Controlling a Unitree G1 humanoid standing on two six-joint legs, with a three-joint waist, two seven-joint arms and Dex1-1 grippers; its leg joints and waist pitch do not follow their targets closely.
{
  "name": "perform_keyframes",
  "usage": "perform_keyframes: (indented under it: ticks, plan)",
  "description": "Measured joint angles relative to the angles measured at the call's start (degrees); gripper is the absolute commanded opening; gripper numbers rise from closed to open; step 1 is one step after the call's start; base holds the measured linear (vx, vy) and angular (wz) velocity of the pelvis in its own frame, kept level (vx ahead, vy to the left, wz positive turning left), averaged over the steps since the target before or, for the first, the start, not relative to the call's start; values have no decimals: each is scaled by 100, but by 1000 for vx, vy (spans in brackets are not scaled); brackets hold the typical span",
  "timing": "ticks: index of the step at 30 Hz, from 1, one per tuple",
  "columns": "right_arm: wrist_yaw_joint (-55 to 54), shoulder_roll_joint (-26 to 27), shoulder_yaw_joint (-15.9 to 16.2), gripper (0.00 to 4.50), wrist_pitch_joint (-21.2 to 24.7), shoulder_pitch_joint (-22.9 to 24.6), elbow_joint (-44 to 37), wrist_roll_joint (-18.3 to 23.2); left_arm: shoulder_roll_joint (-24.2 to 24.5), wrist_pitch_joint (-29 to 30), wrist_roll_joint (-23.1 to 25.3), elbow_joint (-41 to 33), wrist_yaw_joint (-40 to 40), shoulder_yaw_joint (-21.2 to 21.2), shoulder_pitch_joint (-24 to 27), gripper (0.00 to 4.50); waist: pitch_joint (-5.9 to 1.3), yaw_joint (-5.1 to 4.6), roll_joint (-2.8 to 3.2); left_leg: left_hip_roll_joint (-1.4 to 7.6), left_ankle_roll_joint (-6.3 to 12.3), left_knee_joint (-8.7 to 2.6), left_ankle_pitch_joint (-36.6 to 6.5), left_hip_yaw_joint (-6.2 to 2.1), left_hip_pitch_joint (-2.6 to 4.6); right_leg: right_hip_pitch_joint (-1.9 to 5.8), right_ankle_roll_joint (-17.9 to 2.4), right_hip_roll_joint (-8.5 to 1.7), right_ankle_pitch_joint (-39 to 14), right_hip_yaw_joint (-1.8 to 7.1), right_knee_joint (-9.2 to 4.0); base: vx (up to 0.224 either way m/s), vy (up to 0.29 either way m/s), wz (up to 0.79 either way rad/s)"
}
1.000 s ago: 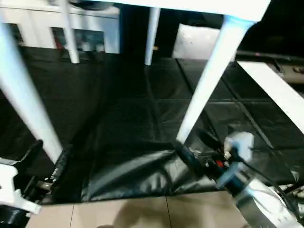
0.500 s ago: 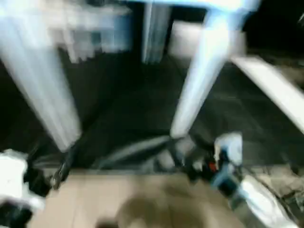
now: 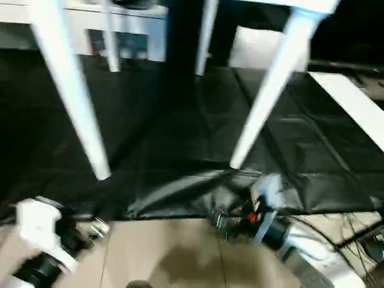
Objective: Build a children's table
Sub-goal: Flip table
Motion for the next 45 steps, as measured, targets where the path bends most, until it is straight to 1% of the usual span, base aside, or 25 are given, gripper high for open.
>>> perform_keyframes:
  ticks: [2,5,6,9,10,11,12,16,18,20,22,23,26,28,29,31,33,34,35,36,38,39,40,41,45]
  plan:
    - [466,-163,162,450,-22,-55,238,72,89,-14,-112,164,-342,-86,87,414,0,15,1,2,0,-9,0,0,4,1,0,0,0,-2,-4,0,0,0]
    - [1017,-358,377,450,-95,-235,581,50,282,16,-313,264,-747,-154,138,433,-1,44,5,2,1,-12,1,0,13,8,-4,0,2,-3,-2,0,0,0]
    - [1283,-450,517,450,-162,-365,796,-28,467,73,-393,294,-961,-218,187,442,-3,54,8,3,1,-15,1,1,19,12,-8,0,2,-3,-2,0,0,0]
    - [1763,-612,837,450,-389,-555,1250,-317,769,151,-420,450,-1380,-331,366,442,-10,54,25,3,1,-29,1,21,29,10,-21,-3,6,12,-5,0,0,0]
    - [1870,-661,971,450,-538,-653,1443,-480,897,134,-356,624,-1523,-395,404,442,-12,49,26,3,1,-39,1,34,38,9,-28,-3,6,23,-6,0,0,0]
    - [2033,-711,1166,450,-735,-830,1780,-725,1077,73,-189,1006,-1732,-488,420,442,-17,43,27,3,12,-60,11,55,52,4,-40,-3,2,40,-6,0,0,0]
    - [2100,-720,1245,450,-846,-900,1979,-867,1156,14,-59,1290,-1834,-526,428,442,-21,40,22,3,19,-78,29,68,53,-7,-47,-4,0,50,-6,0,0,0]
    - [2363,-658,1664,450,-1384,-1286,2981,-1421,1248,-492,536,2745,-1915,-657,254,442,-37,35,-5,4,34,-95,54,87,47,-25,-56,-3,11,72,-22,0,0,0]
    - [2437,-422,1948,450,-1672,-1590,3736,-1764,1373,-650,821,3509,-1921,-850,-69,442,-49,48,-24,4,41,-94,59,89,43,-31,-61,-4,13,71,-18,0,0,0]
    - [2460,-242,2234,450,-2005,-1758,4247,-2085,1405,-620,1040,3919,-1781,-1007,-316,442,-57,53,-33,4,43,-93,60,95,43,-31,-74,-7,19,74,-24,0,0,0]
    - [2450,-140,2452,450,-2190,-1861,4731,-2365,1464,-544,1291,4328,-1610,-1180,-547,442,-57,57,-35,3,51,-91,65,99,39,-35,-80,-8,24,75,-21,0,0,0]
    - [2357,-43,2583,450,-2338,-1970,5172,-2573,1476,-595,1553,4763,-1421,-1305,-812,442,-59,54,-35,3,52,-93,66,102,42,-36,-87,-9,30,78,-21,0,0,0]
    - [1955,212,2750,450,-2482,-2104,6125,-3002,1312,-718,1970,5737,-876,-1334,-1374,442,-61,51,-42,5,53,-97,78,105,35,-51,-102,-9,41,79,-14,0,0,0]
    - [1568,401,2776,450,-2515,-2167,6673,-3206,1128,-912,2052,6158,-649,-1321,-1668,442,-61,48,-38,5,55,-97,82,111,32,-60,-116,-10,49,84,-11,0,0,0]
    - [1138,525,2823,450,-2523,-2191,7033,-3382,958,-1022,2084,6547,-444,-1323,-1944,442,-65,62,-31,5,54,-99,88,113,32,-60,-126,-10,55,83,-13,0,0,0]
    - [610,694,2875,450,-2517,-2215,7469,-3583,757,-1104,2117,7008,-187,-1332,-2290,442,-67,70,-29,4,61,-100,100,117,28,-69,-128,-13,56,84,-2,0,0,0]
    - [7,849,2745,450,-2306,-2172,7833,-3599,547,-1125,2118,7430,8,-1325,-2638,442,-72,64,-7,4,58,-101,103,120,28,-80,-134,-13,60,89,8,0,0,0]
    - [-304,931,2554,450,-2151,-2118,7988,-3516,416,-1137,2105,7610,117,-1304,-2807,442,-72,66,10,4,59,-101,105,123,27,-82,-135,-15,61,91,13,0,0,0]
    - [-599,1019,2333,450,-2003,-2062,8136,-3402,255,-1150,2094,7781,221,-1286,-2966,442,-70,63,33,4,62,-103,108,130,29,-89,-136,-18,61,96,22,0,0,0]
    - [-878,1108,2063,450,-1896,-1996,8268,-3256,97,-1134,2091,7992,335,-1239,-3148,442,-71,67,40,4,61,-103,109,131,29,-93,-136,-19,61,96,29,0,0,0]
    - [-1230,1270,1646,450,-1760,-1915,8518,-2973,-115,-1082,2099,8213,447,-1224,-3359,442,-70,45,91,7,55,-105,112,130,35,-94,-138,-17,60,95,37,0,0,0]
    - [-1460,1373,1279,450,-1662,-1863,8634,-2706,-193,-999,2123,8258,490,-1234,-3431,442,-66,22,116,9,52,-106,114,130,36,-98,-138,-16,60,98,42,0,0,0]
    - [-1700,1456,913,450,-1582,-1802,8760,-2440,-278,-941,2162,8348,553,-1274,-3537,442,-64,22,162,9,52,-105,114,130,35,-98,-138,-16,60,96,44,0,0,0]
    - [-1963,1534,614,450,-1530,-1739,8904,-2215,-395,-905,2176,8440,618,-1318,-3618,442,-73,8,235,8,52,-105,114,134,36,-98,-138,-17,60,102,42,0,0,0]
    - [-2390,1599,125,450,-1536,-1722,9135,-1870,-567,-993,2173,8845,670,-1336,-3863,442,-75,-49,397,8,52,-112,114,138,32,-113,-140,-19,59,101,55,0,0,0]
